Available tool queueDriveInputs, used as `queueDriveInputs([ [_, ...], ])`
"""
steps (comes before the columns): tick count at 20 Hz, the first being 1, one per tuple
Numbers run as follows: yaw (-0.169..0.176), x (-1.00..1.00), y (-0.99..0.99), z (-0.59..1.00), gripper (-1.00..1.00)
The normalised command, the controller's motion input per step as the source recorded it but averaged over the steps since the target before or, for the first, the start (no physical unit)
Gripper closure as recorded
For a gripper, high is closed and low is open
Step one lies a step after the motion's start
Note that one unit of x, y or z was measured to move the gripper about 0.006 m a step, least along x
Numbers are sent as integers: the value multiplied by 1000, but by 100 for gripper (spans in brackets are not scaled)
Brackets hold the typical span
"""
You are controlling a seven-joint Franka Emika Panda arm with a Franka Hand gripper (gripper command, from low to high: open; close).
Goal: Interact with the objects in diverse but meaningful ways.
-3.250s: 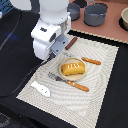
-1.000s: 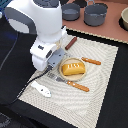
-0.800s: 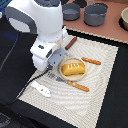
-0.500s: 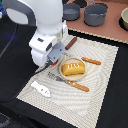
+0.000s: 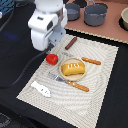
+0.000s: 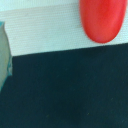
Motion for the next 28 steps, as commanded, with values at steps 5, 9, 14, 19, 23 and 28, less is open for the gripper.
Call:
queueDriveInputs([
  [5, -87, 232, 500, 62, -100],
  [9, -185, 461, 294, 12, -100],
  [14, -236, 356, 169, -22, -100],
  [19, -202, 402, 235, -64, -100],
  [23, -146, 564, 156, -160, -100],
  [28, -129, 568, 211, -210, -100],
])
